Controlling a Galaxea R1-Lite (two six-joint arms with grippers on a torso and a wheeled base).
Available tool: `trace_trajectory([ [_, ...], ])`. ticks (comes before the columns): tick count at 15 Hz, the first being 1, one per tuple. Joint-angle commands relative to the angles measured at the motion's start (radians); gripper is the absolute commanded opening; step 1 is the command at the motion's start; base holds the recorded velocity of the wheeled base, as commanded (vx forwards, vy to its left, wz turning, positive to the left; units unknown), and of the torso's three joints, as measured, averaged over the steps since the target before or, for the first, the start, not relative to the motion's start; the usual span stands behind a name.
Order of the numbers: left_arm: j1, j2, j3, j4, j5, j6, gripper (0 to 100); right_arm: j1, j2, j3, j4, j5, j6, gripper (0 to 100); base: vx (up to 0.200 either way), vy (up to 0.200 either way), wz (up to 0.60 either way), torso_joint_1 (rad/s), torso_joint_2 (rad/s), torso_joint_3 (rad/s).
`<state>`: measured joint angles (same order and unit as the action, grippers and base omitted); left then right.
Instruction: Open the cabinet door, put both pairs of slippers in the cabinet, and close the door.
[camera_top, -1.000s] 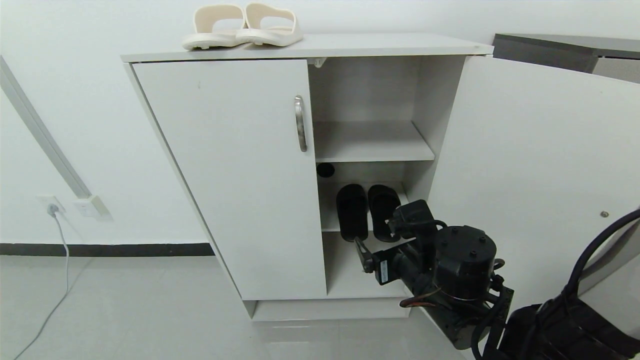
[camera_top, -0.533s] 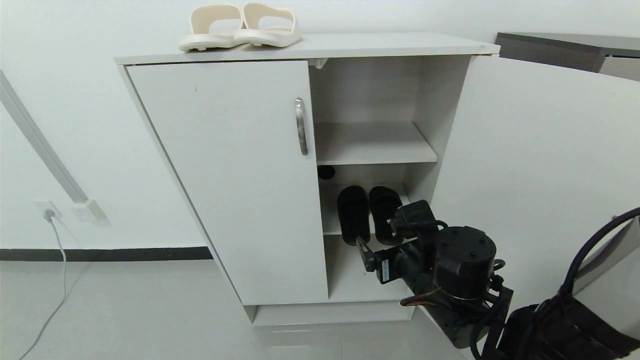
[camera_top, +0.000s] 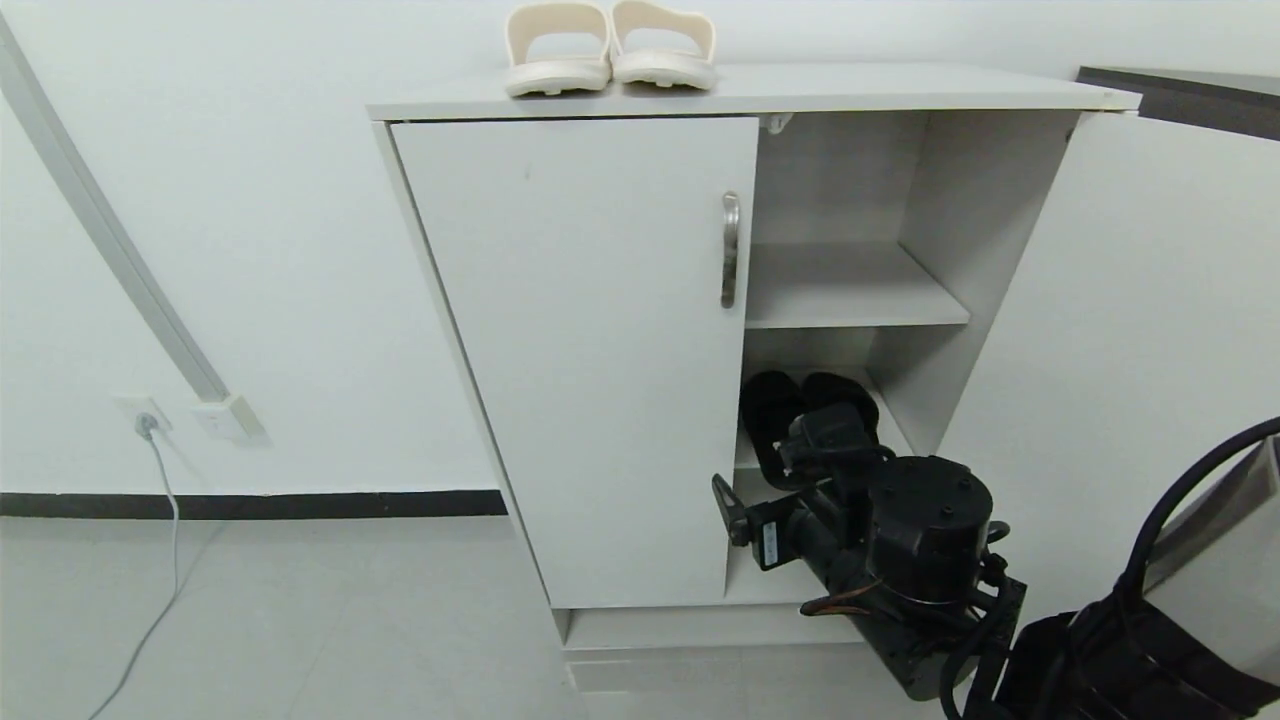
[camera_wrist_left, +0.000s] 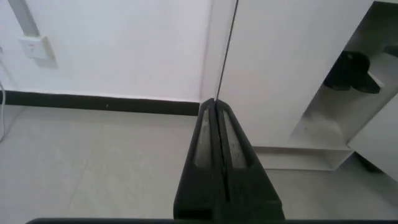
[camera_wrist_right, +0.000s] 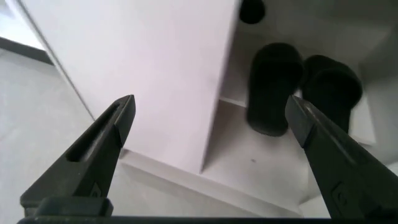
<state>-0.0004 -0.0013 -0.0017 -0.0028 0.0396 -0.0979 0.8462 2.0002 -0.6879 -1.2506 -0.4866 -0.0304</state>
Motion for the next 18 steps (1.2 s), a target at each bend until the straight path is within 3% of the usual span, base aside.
trace_trajectory([
  [1,0.000,0.001,0.000,0.000,0.000,0.000,0,0.002,0.002,0.002,0.002,0.000,0.000,100,0.000,0.200,0.00,-0.007,0.00,-0.002],
  [6,0.000,0.001,0.000,0.000,0.000,-0.002,0,0.002,0.002,0.005,0.002,0.000,-0.002,100,0.000,0.200,0.00,0.004,0.01,0.003],
  [18,0.000,0.001,0.000,0.000,0.002,-0.003,0,-0.013,-0.005,0.080,-0.059,0.033,-0.051,100,0.000,0.000,0.00,0.000,0.00,0.000],
])
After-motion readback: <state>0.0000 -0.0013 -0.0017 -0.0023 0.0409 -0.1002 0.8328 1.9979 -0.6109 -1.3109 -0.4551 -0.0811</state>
